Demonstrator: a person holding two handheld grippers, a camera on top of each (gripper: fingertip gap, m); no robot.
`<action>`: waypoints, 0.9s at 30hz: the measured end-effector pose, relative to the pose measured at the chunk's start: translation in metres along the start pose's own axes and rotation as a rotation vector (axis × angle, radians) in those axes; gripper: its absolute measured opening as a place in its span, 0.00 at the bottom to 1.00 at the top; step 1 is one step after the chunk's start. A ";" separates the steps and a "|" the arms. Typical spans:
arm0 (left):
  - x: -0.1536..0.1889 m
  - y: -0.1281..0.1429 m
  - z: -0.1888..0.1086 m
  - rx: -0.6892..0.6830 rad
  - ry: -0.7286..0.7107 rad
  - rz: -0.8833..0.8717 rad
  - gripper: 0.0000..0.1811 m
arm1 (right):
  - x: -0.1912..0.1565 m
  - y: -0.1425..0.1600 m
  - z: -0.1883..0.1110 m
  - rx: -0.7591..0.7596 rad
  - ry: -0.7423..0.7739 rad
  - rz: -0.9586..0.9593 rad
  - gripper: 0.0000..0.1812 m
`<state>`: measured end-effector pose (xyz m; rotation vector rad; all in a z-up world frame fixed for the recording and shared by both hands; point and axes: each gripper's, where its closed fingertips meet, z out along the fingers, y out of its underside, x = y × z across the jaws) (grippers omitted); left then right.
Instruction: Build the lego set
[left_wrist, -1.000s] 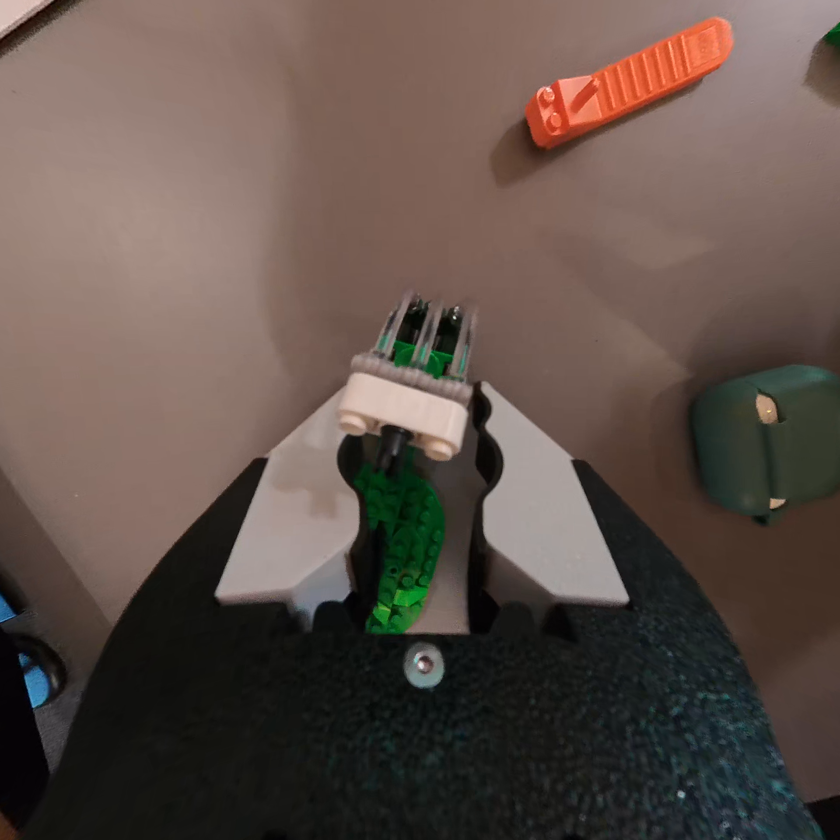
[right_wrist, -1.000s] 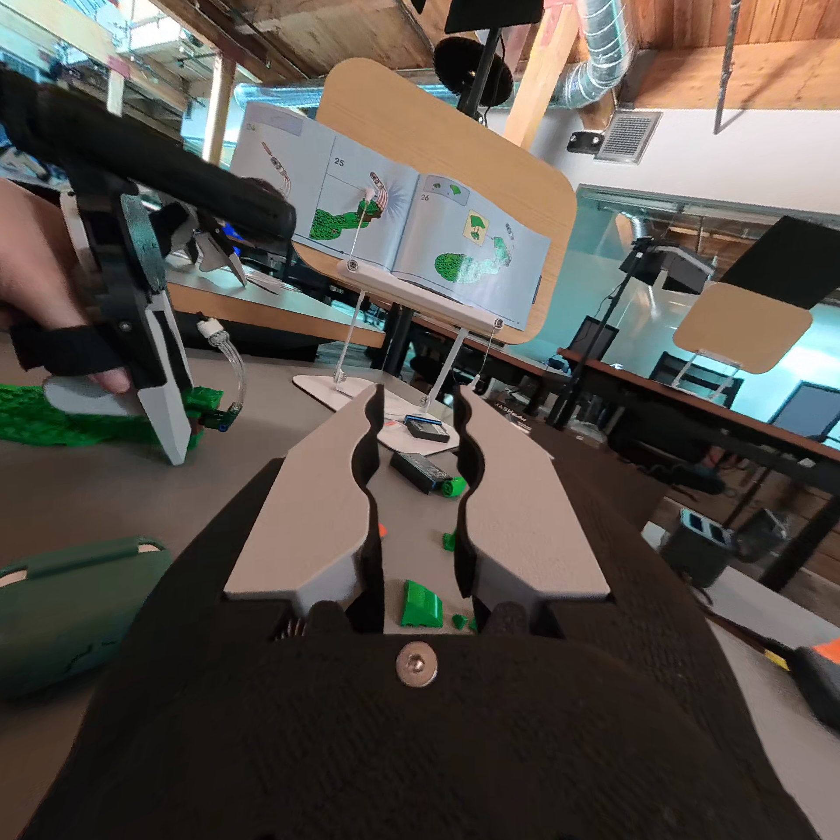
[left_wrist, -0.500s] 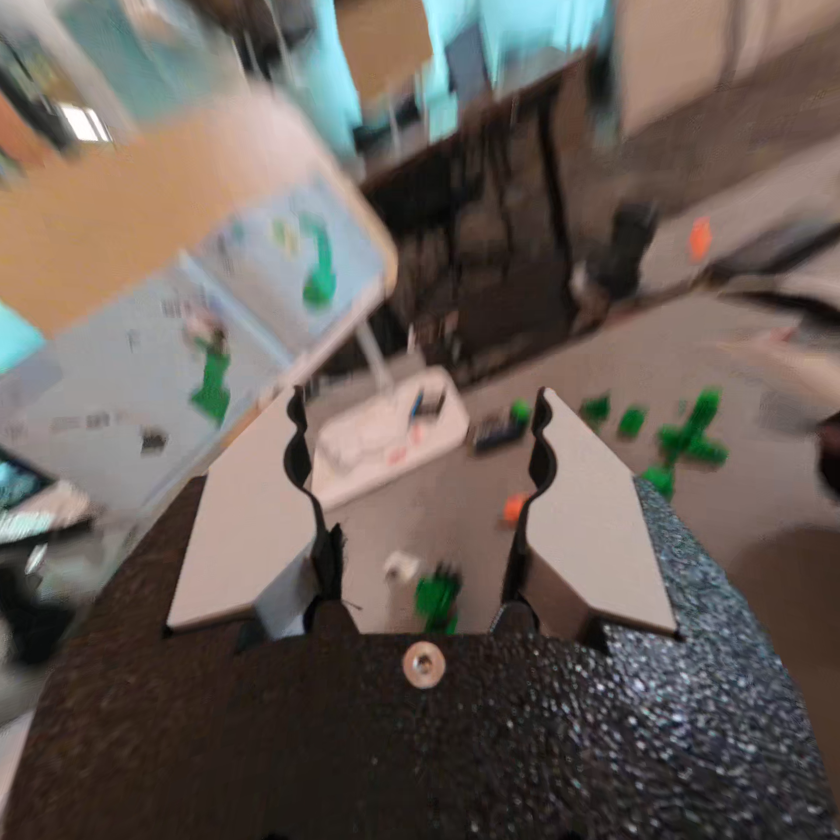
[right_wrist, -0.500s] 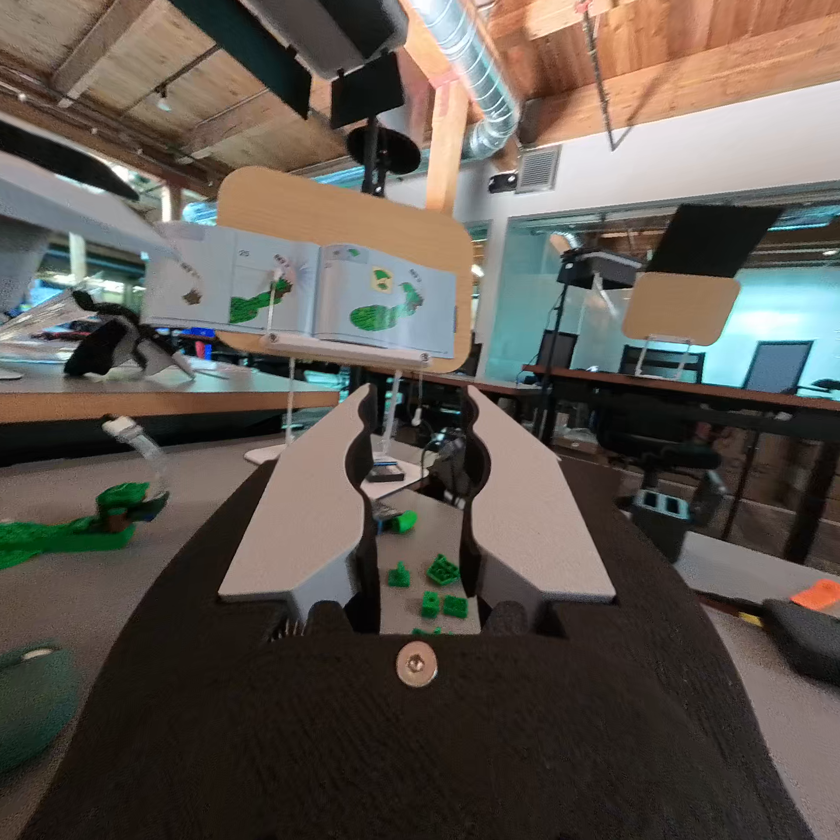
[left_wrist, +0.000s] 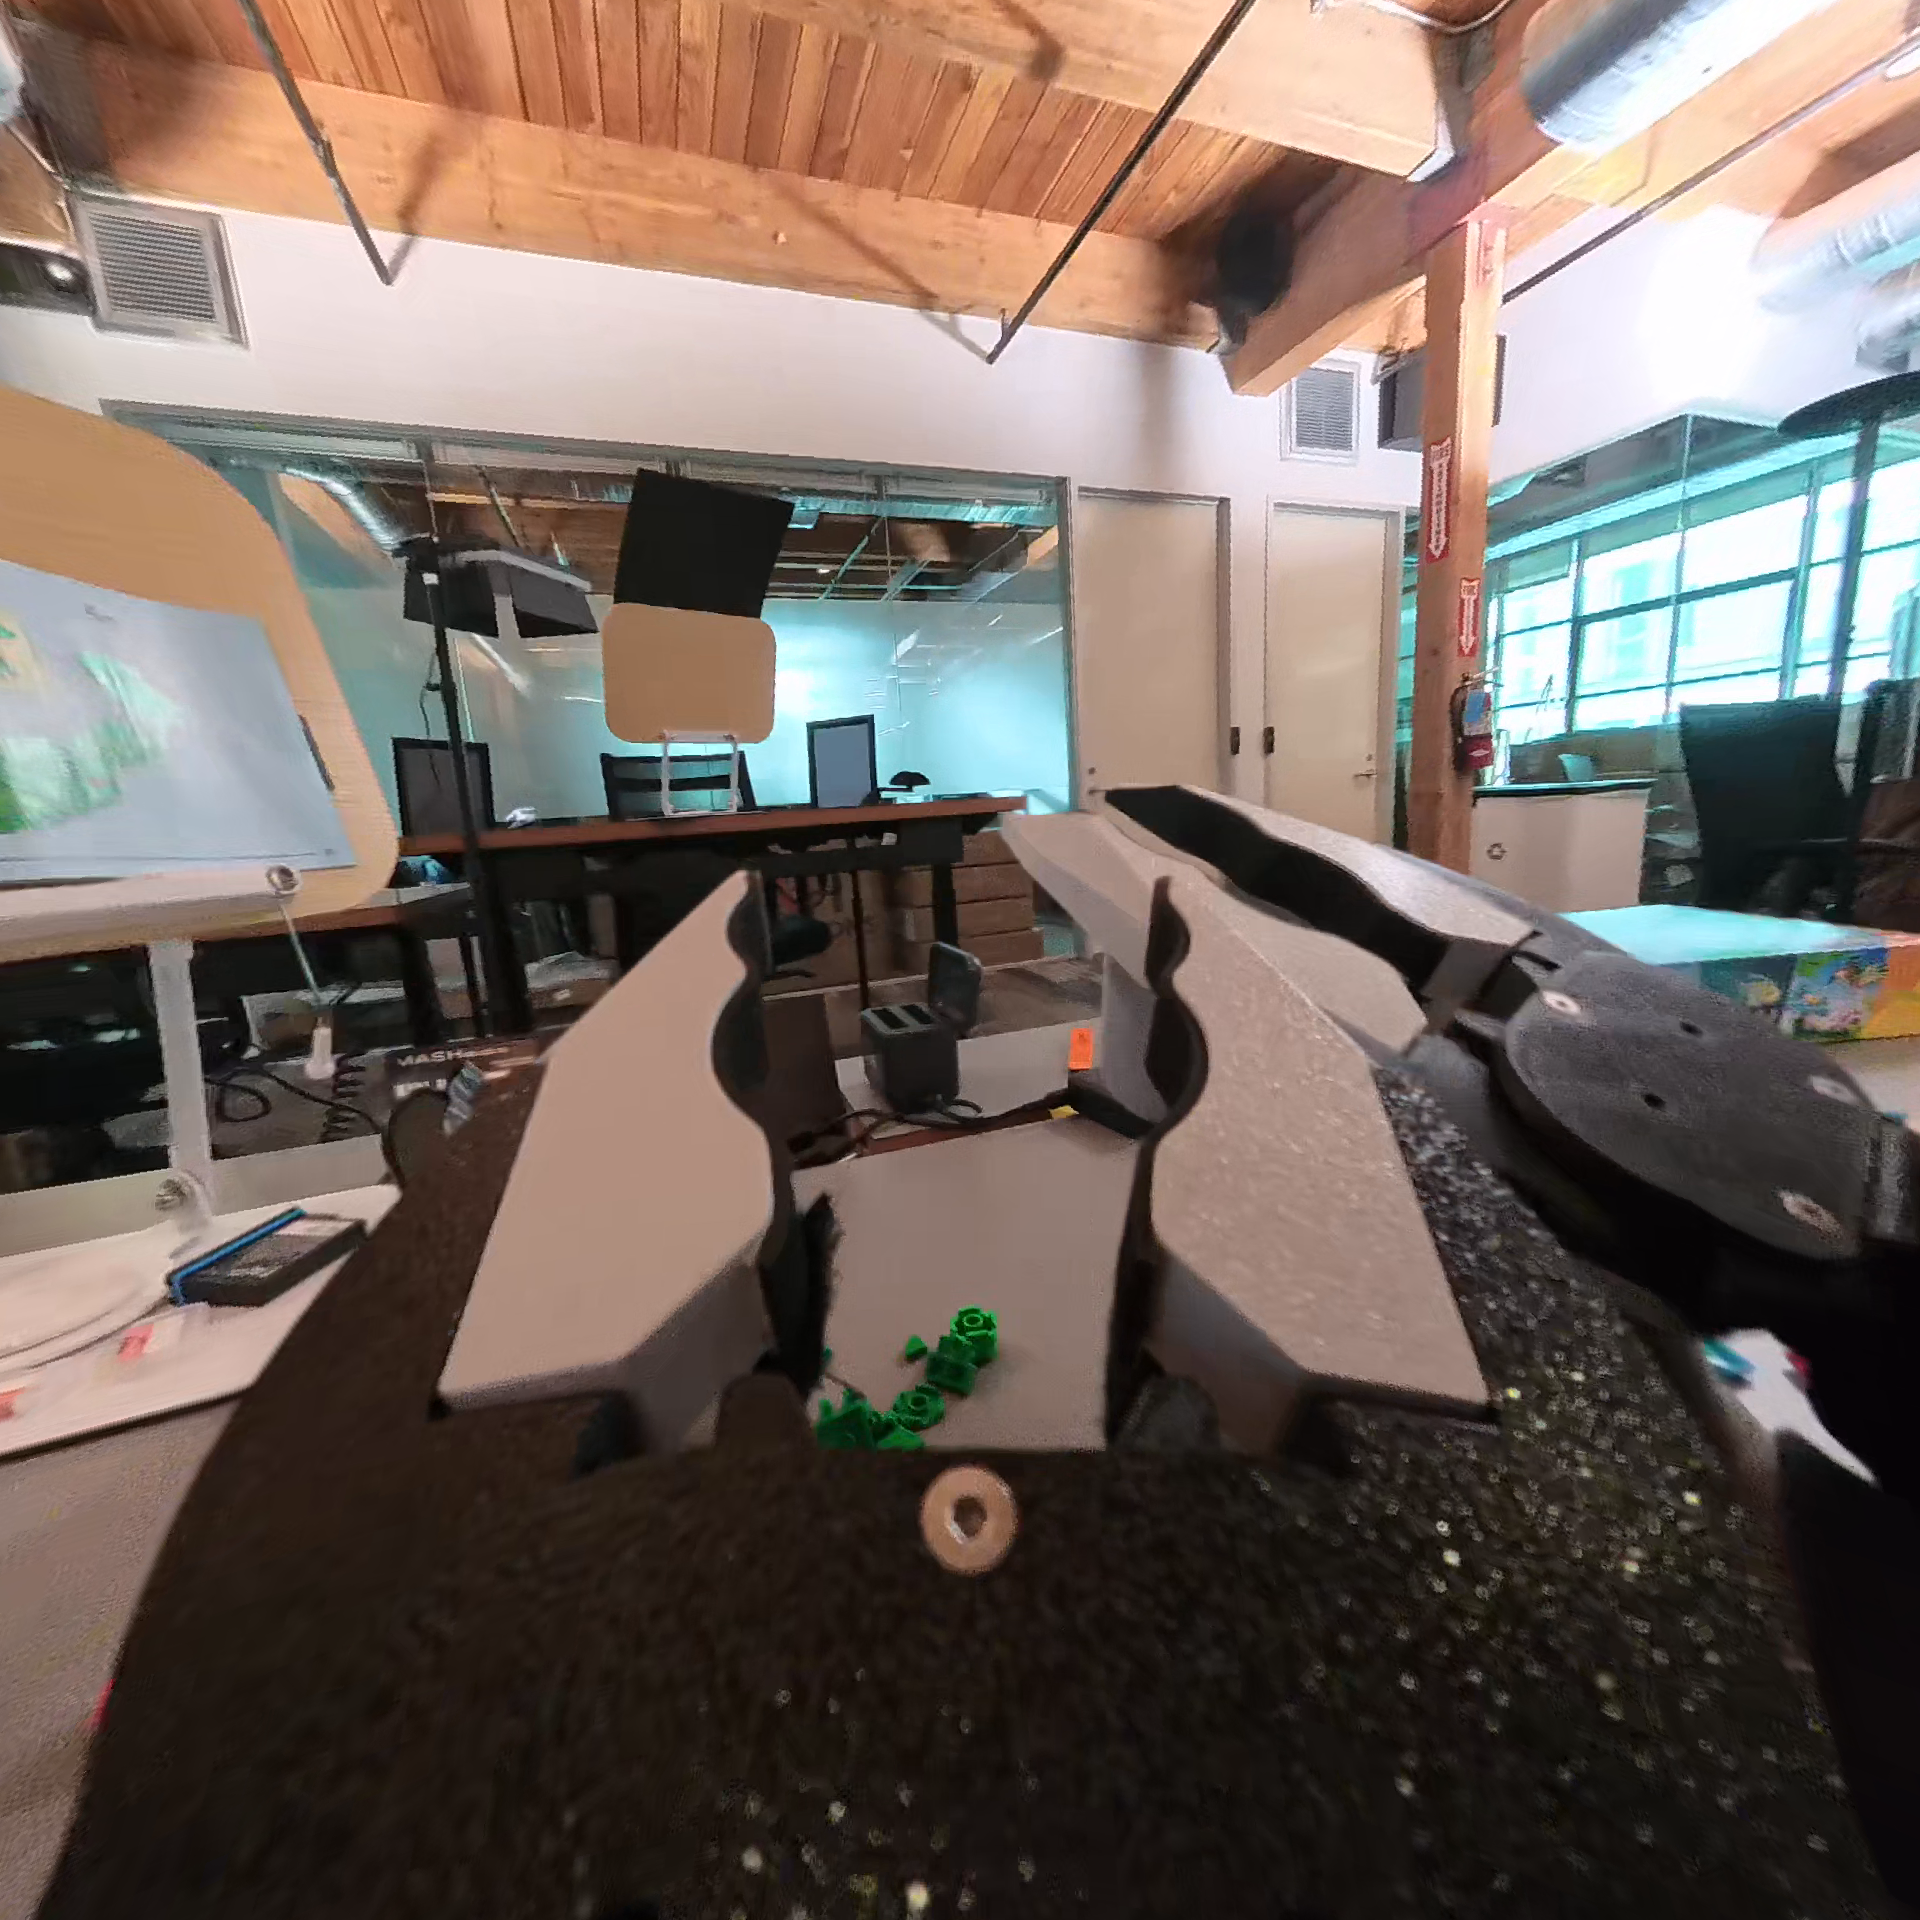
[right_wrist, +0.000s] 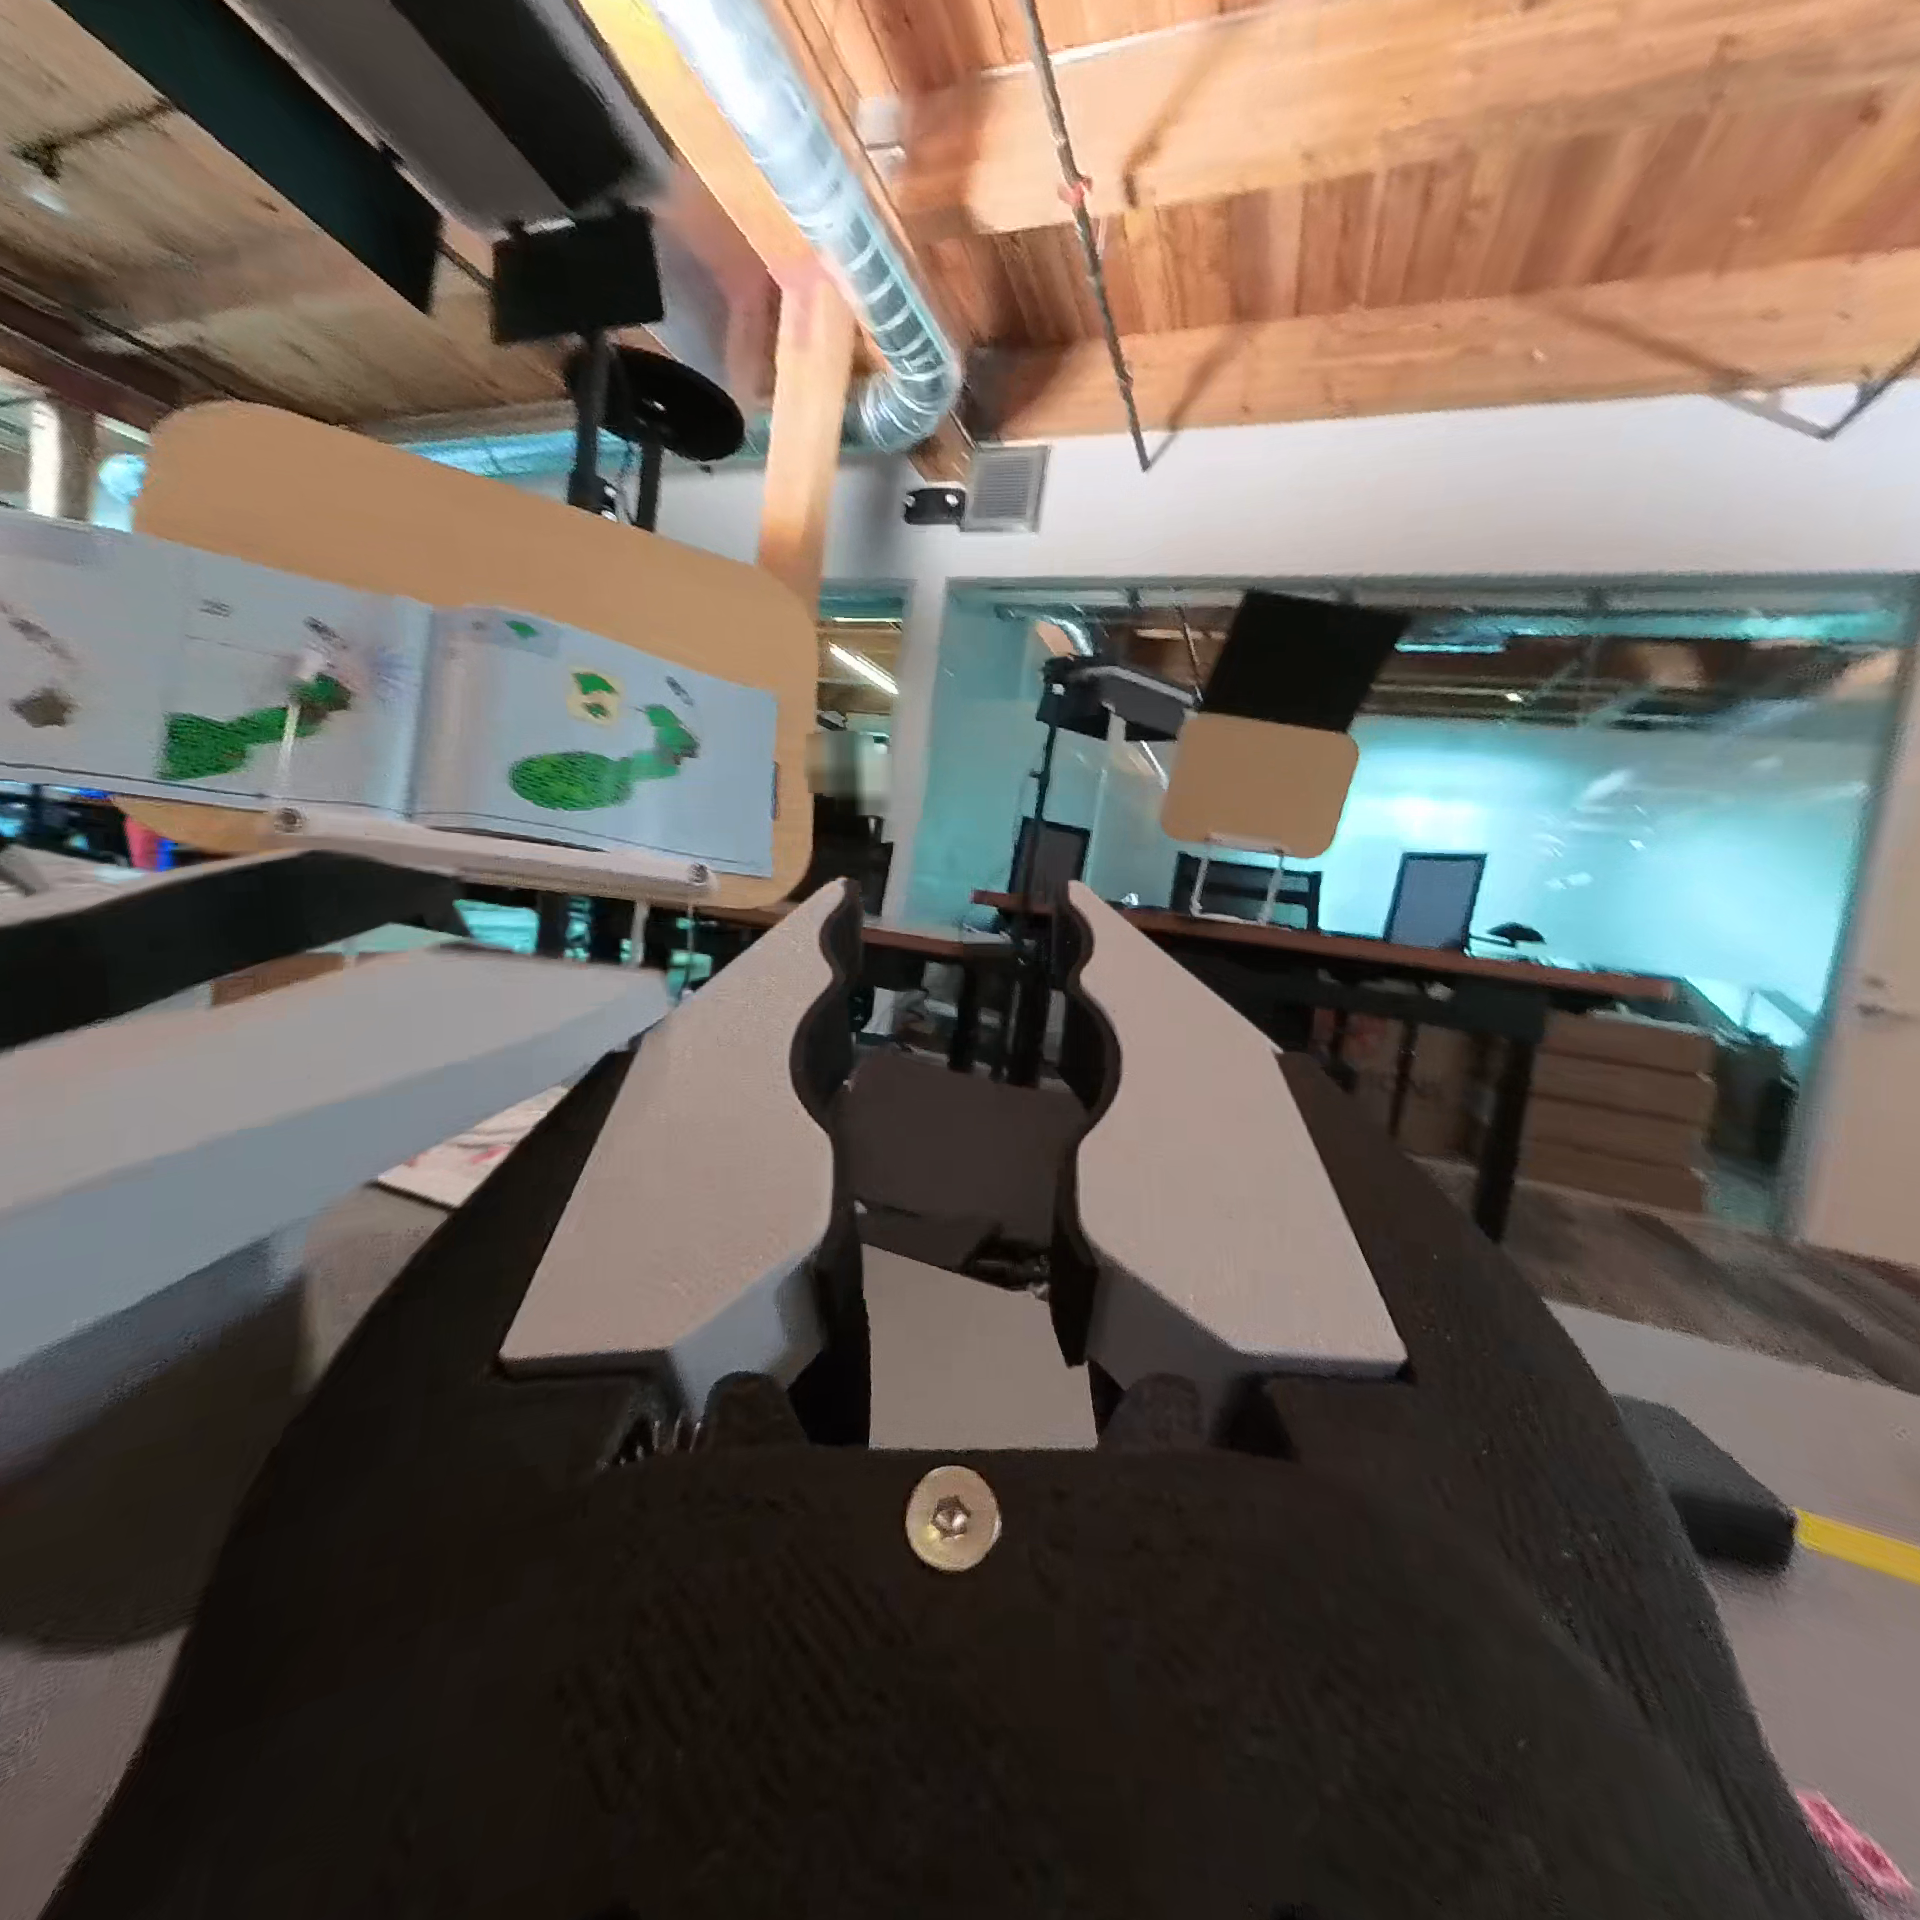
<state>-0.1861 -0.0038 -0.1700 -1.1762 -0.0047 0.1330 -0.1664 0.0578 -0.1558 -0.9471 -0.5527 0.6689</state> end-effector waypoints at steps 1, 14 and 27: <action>0.003 0.002 -0.002 0.006 0.017 -0.001 0.38 | 0.004 0.001 0.000 -0.008 0.018 0.007 0.19; -0.016 0.018 -0.010 -0.034 -0.010 -0.086 0.36 | 0.020 0.028 0.000 -0.148 0.094 -0.045 0.13; -0.007 0.035 -0.007 -0.121 0.015 -0.034 0.00 | 0.027 0.045 0.000 -0.214 0.057 0.064 0.00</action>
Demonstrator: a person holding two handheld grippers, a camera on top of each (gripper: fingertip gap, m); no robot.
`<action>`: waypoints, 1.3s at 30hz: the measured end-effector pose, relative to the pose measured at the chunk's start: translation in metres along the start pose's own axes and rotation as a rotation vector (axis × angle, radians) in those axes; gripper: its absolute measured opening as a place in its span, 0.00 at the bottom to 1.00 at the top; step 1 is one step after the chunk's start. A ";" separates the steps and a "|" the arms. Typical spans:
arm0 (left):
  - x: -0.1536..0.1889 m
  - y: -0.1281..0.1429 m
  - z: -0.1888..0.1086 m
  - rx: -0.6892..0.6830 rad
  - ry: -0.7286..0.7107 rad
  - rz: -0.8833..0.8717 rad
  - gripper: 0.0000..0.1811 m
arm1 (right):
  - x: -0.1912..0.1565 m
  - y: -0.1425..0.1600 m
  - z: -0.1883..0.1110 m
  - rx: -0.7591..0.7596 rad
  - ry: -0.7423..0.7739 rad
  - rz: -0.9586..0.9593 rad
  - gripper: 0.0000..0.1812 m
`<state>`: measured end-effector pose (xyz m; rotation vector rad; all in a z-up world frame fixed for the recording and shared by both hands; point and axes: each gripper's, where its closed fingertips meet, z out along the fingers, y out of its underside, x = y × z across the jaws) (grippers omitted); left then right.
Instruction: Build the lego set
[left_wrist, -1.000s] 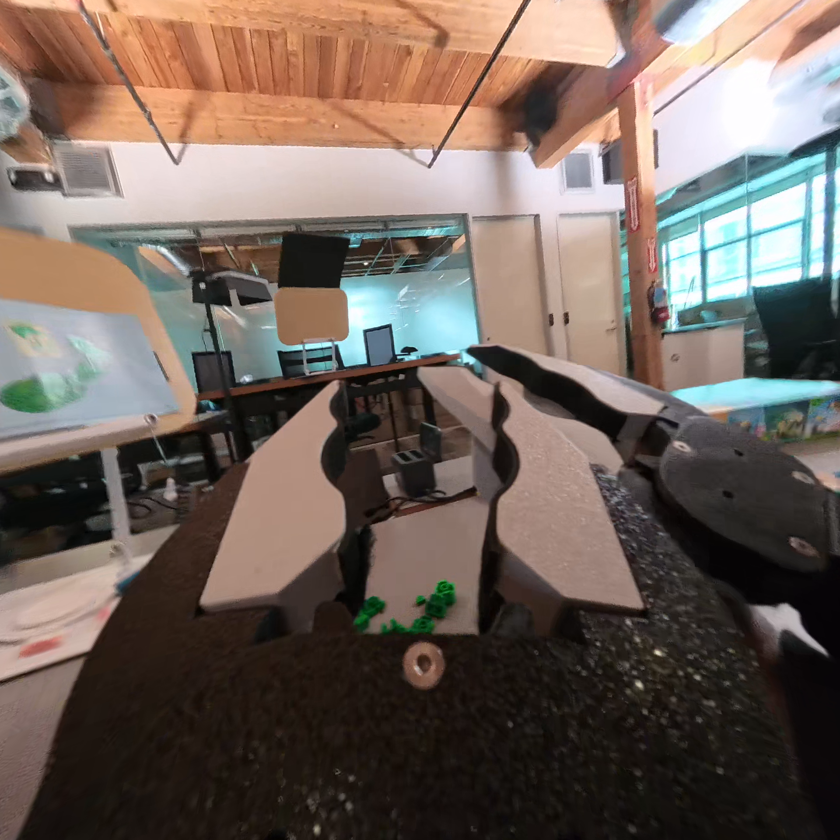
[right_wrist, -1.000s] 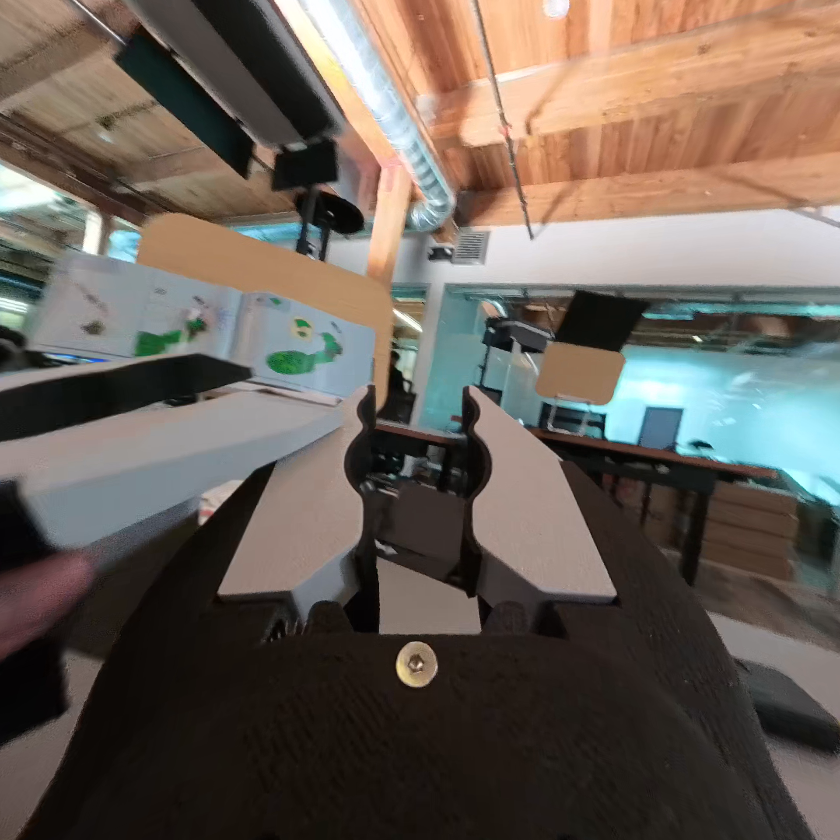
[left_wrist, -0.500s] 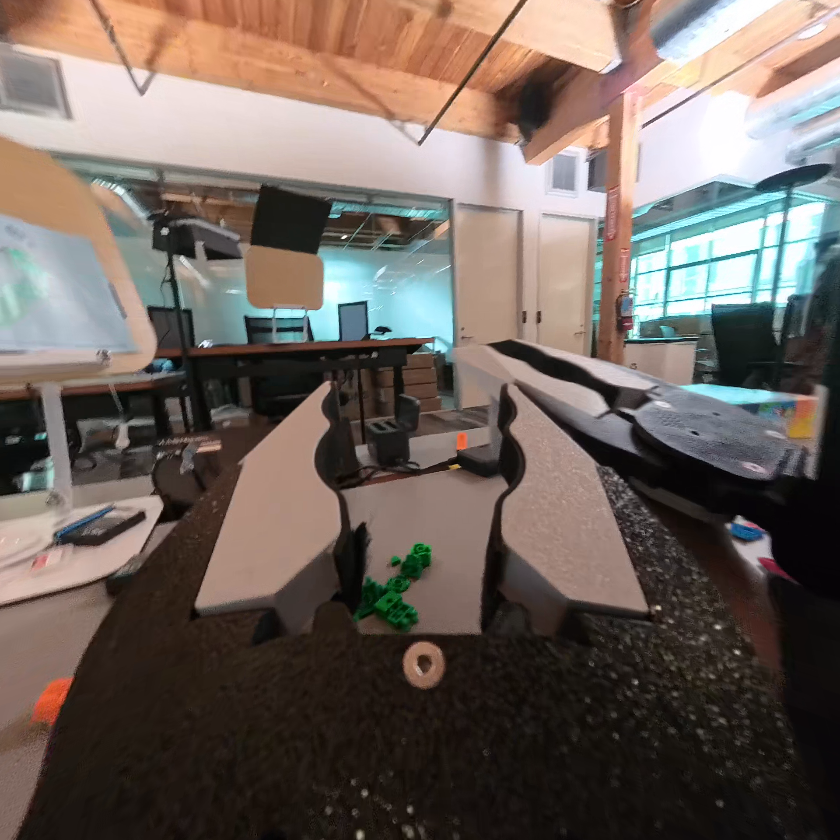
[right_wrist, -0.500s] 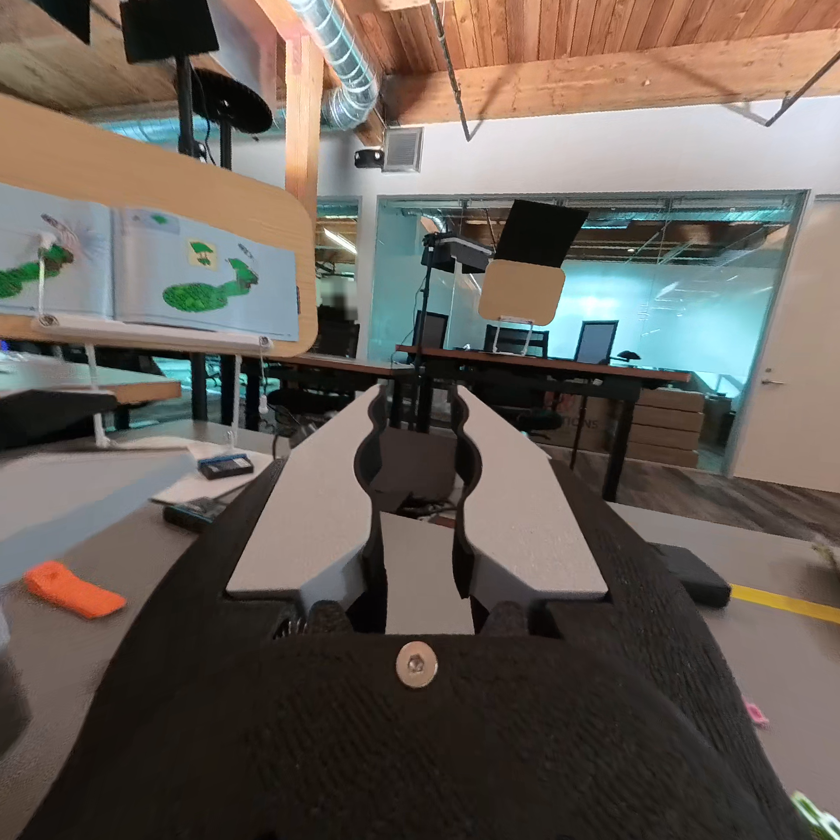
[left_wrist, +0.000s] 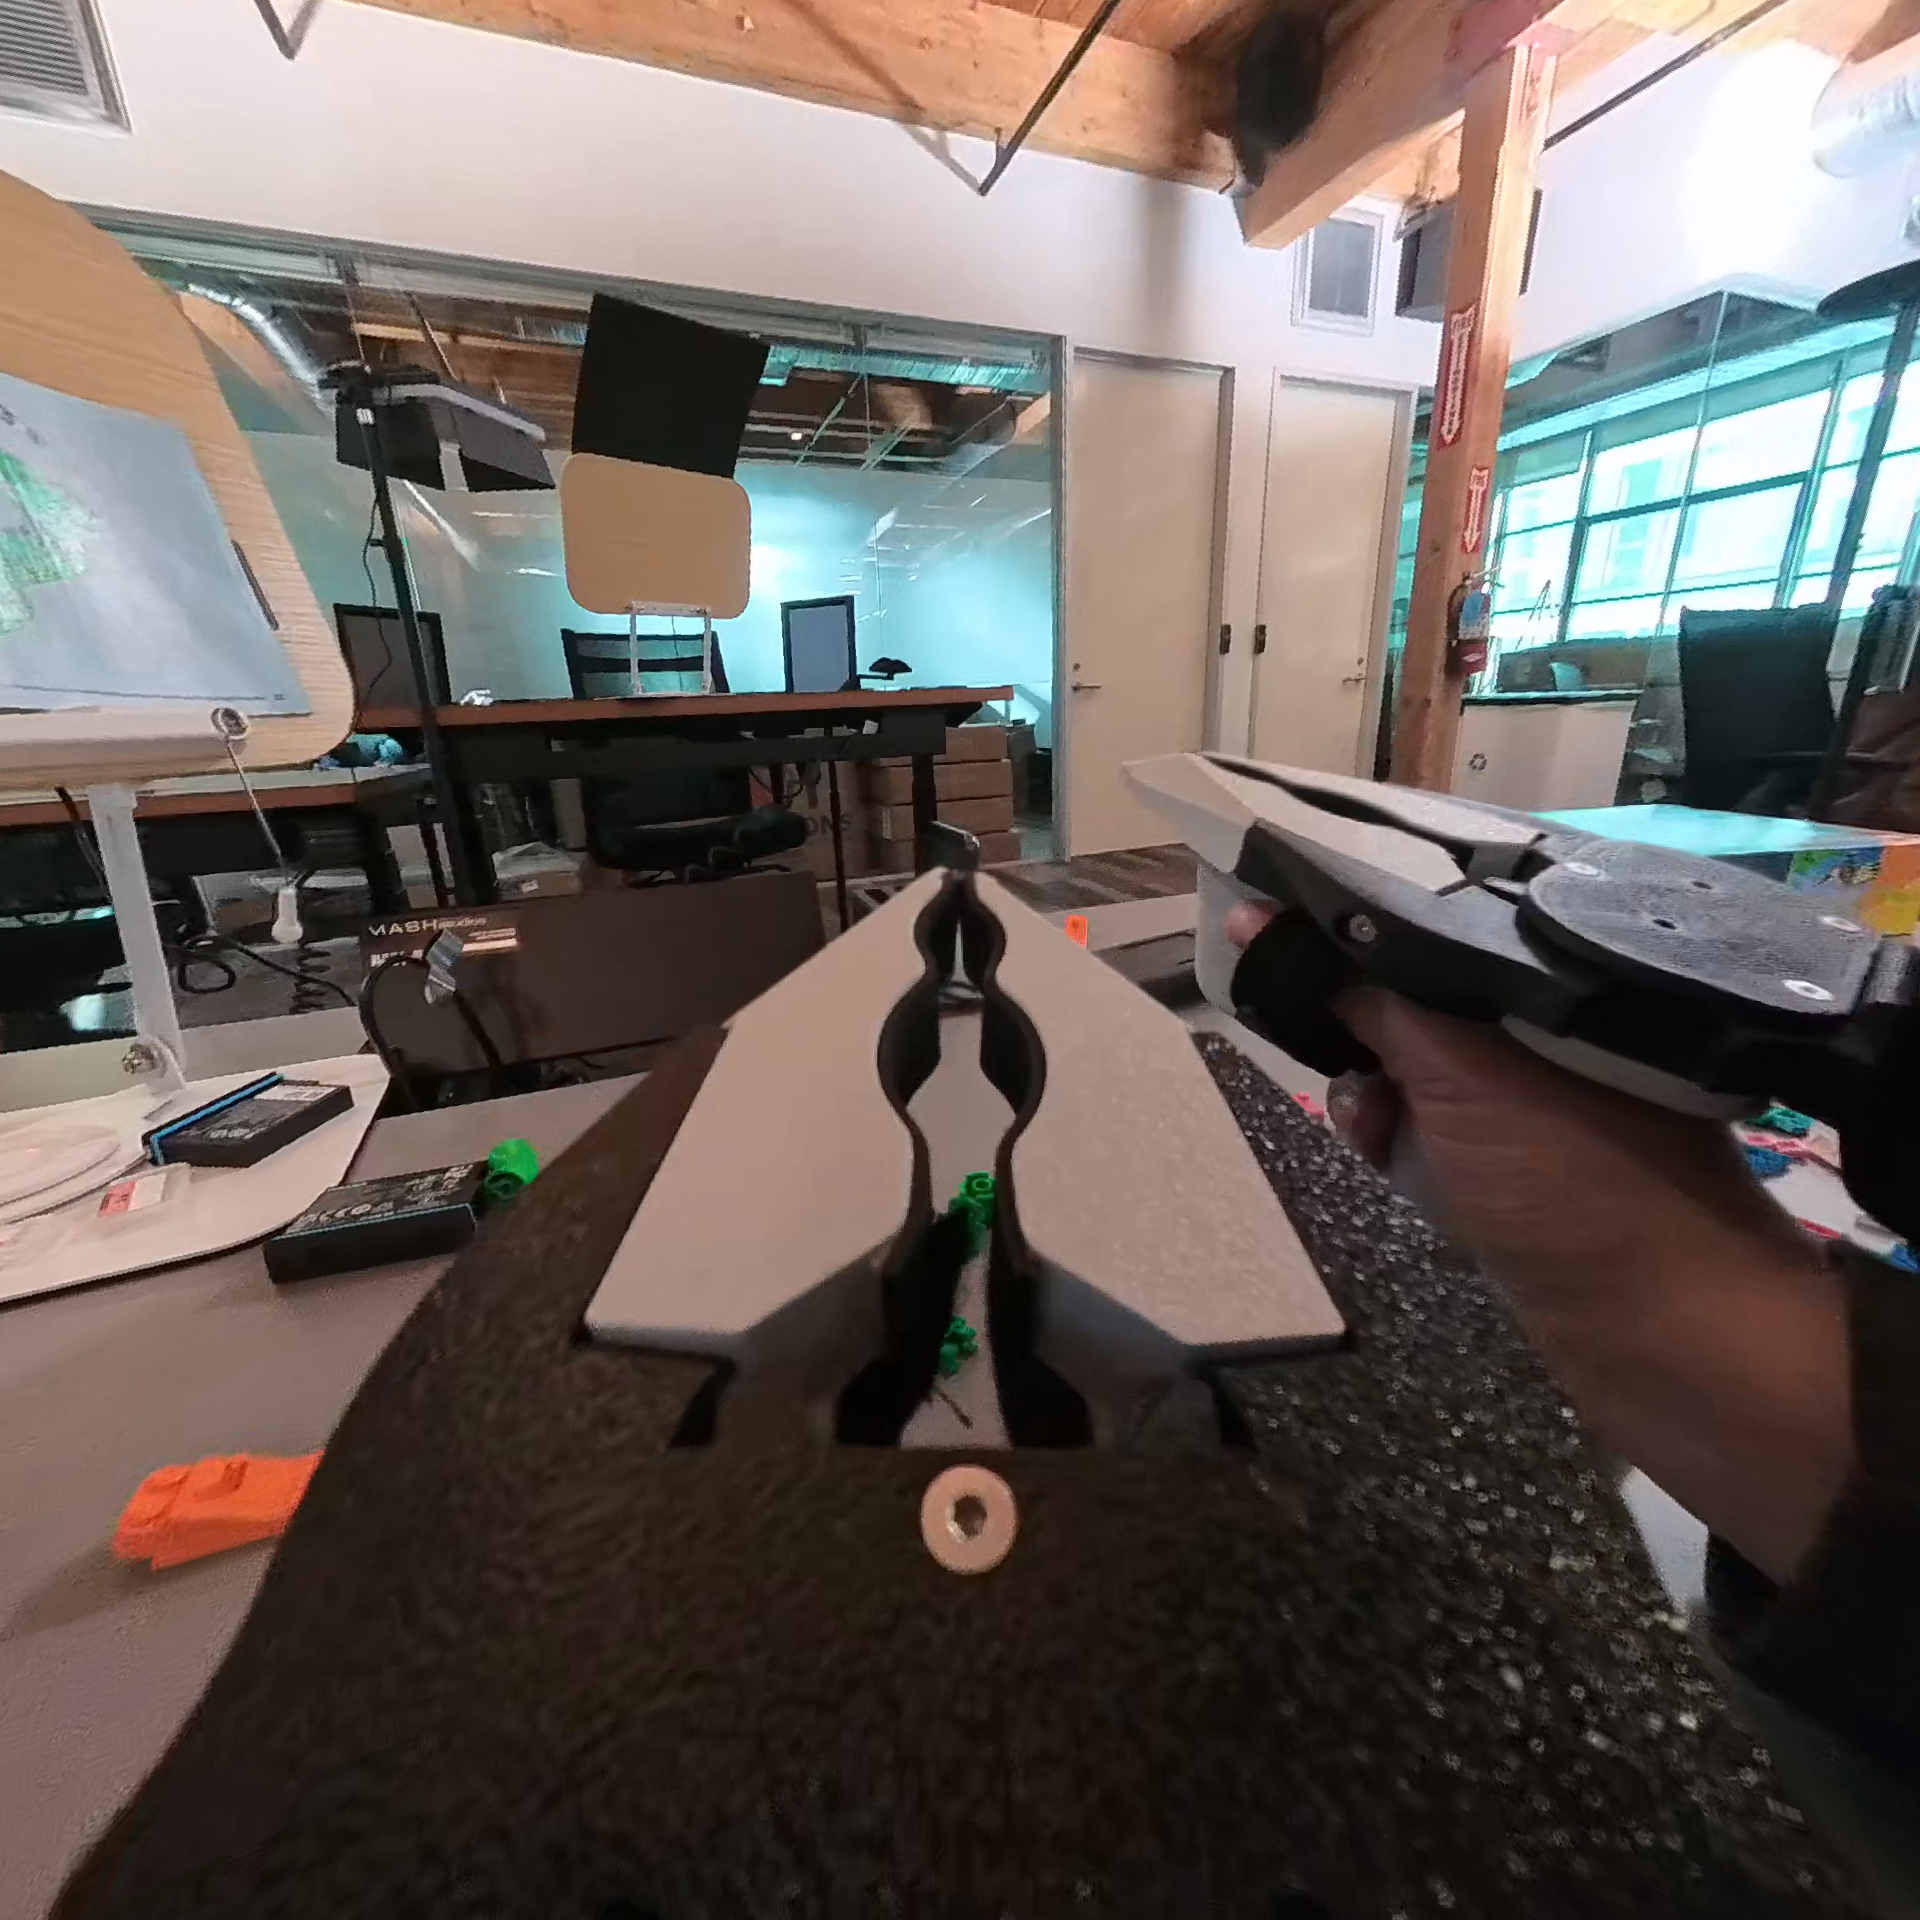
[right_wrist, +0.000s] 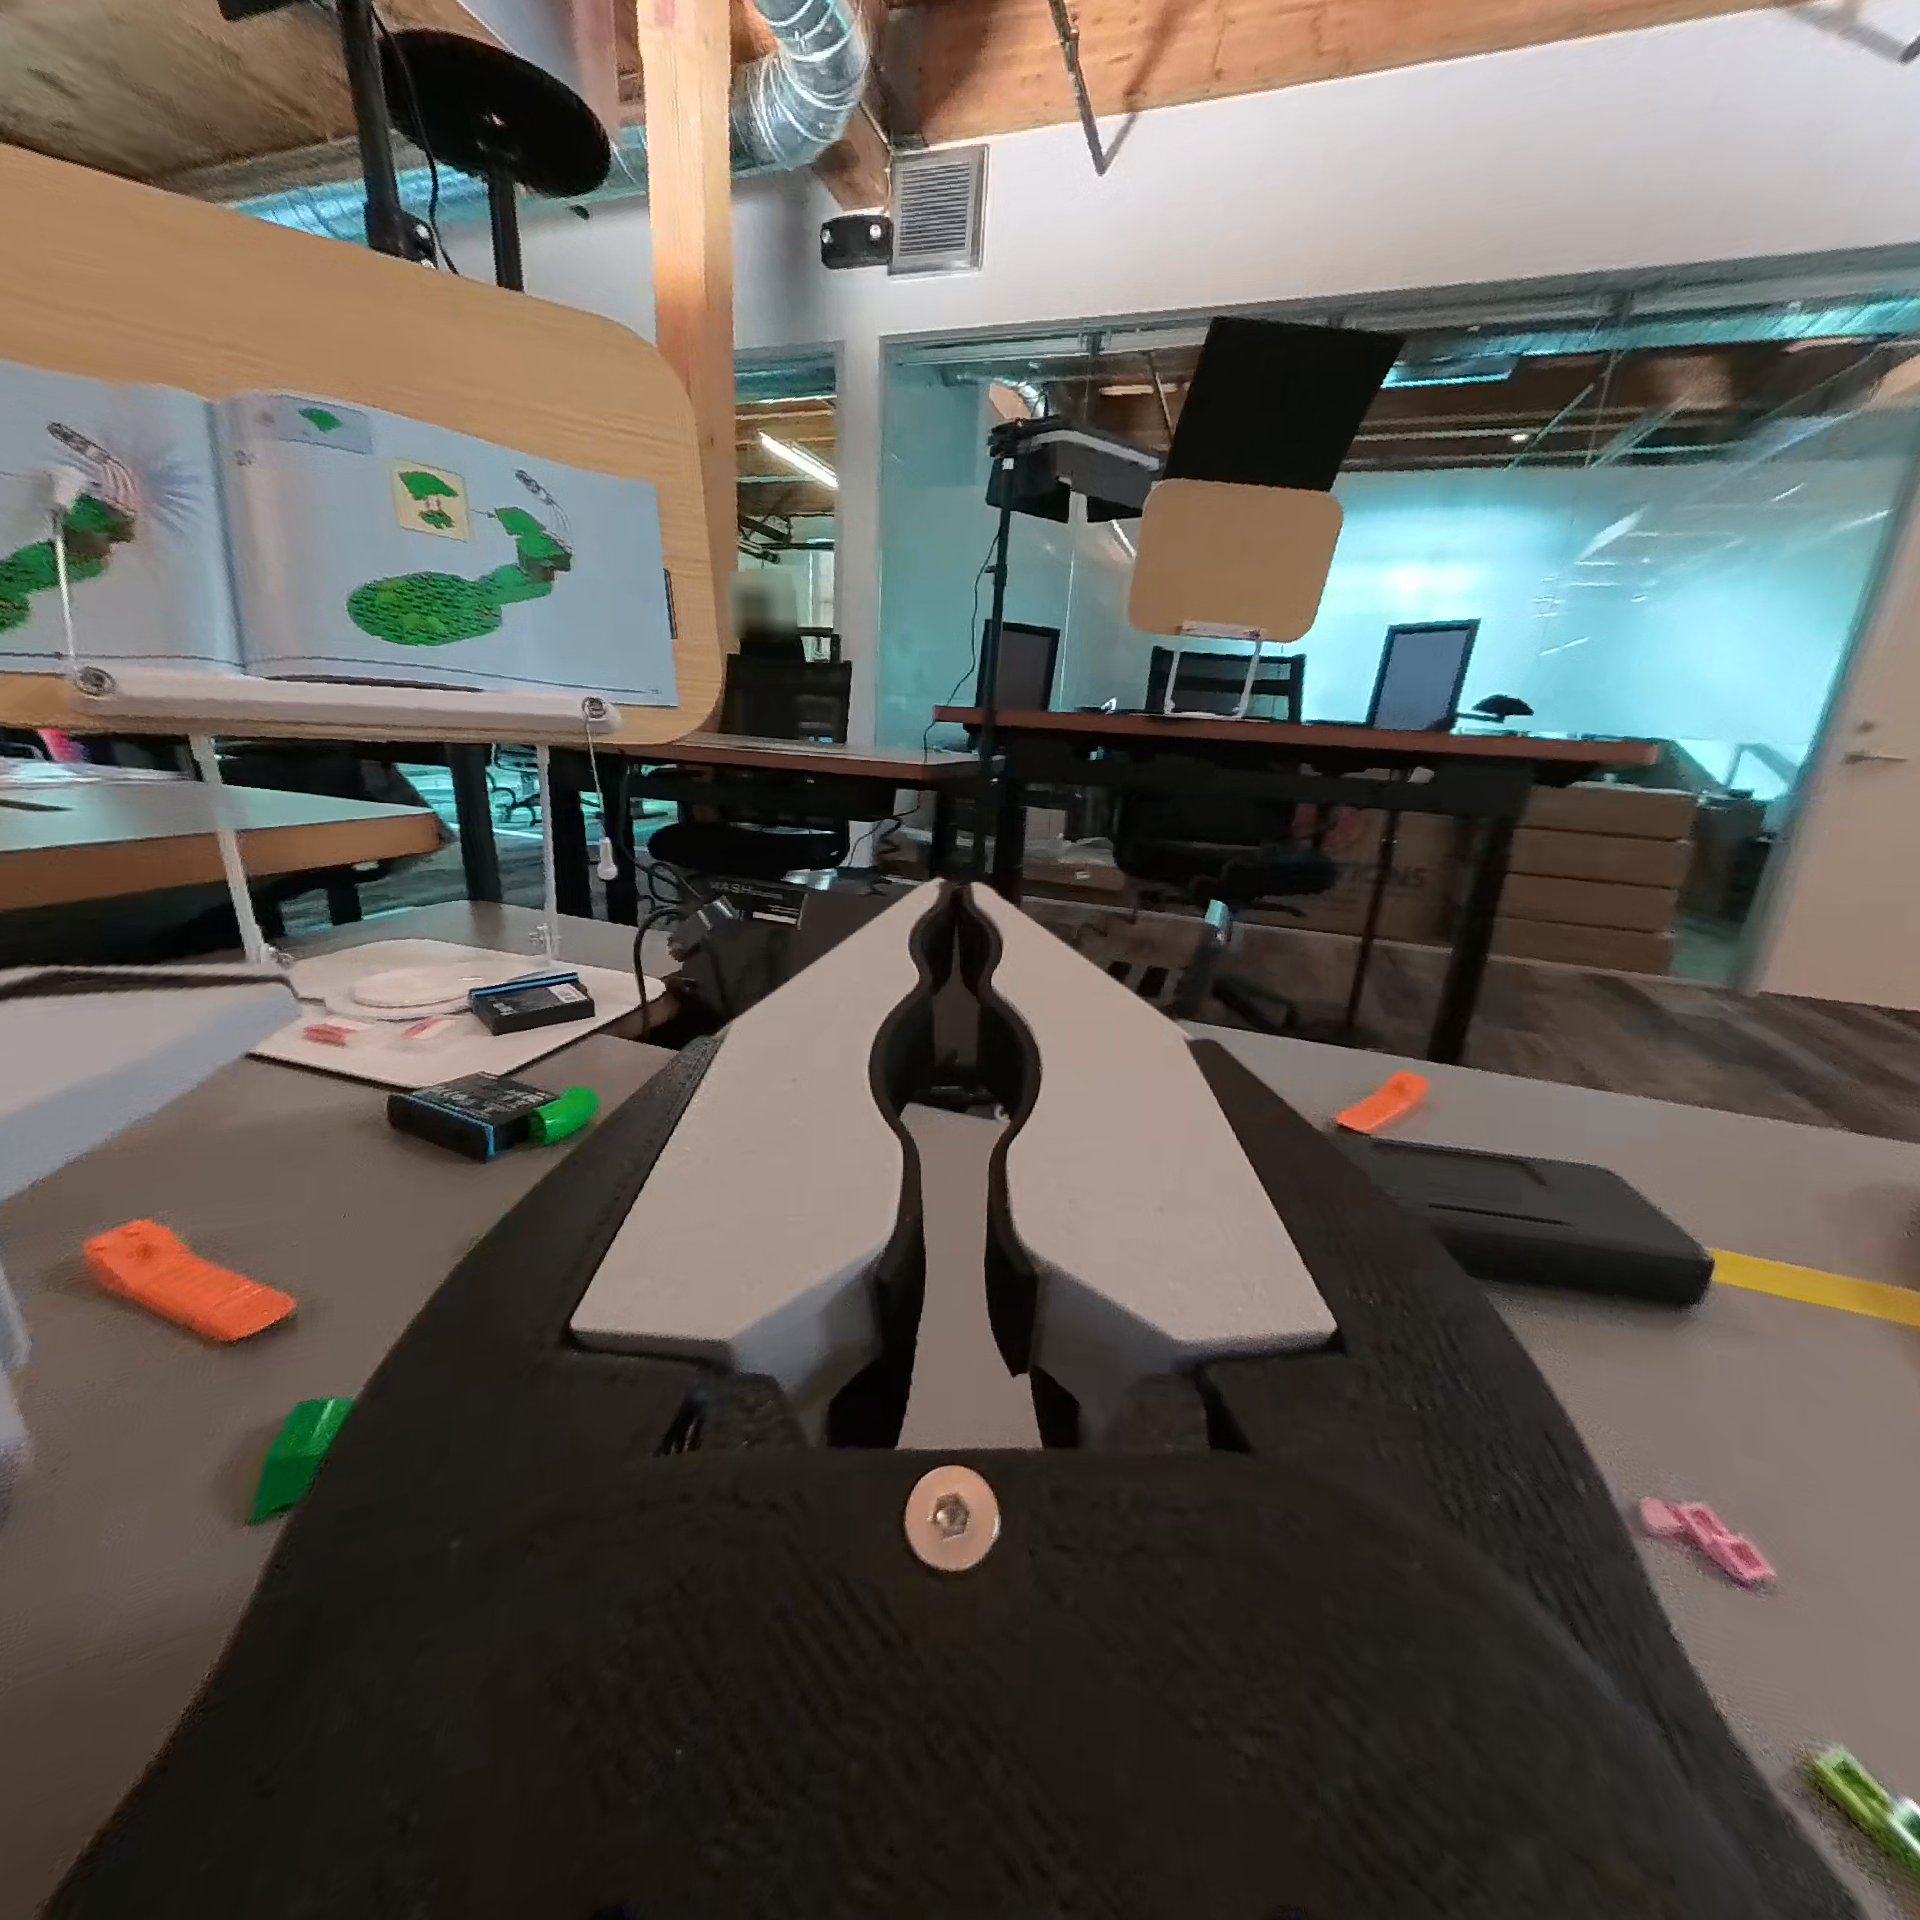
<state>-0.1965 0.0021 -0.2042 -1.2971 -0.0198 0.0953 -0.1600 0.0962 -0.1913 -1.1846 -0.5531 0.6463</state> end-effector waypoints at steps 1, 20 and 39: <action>0.001 0.001 0.001 -0.007 0.003 -0.003 0.00 | -0.001 0.000 0.000 0.001 -0.004 0.002 0.00; 0.035 -0.002 -0.004 0.031 0.204 -0.029 0.00 | -0.009 -0.007 0.000 0.043 -0.011 -0.015 0.00; 0.039 0.000 -0.004 0.018 0.228 -0.029 0.00 | -0.011 -0.005 0.000 0.034 -0.023 -0.001 0.00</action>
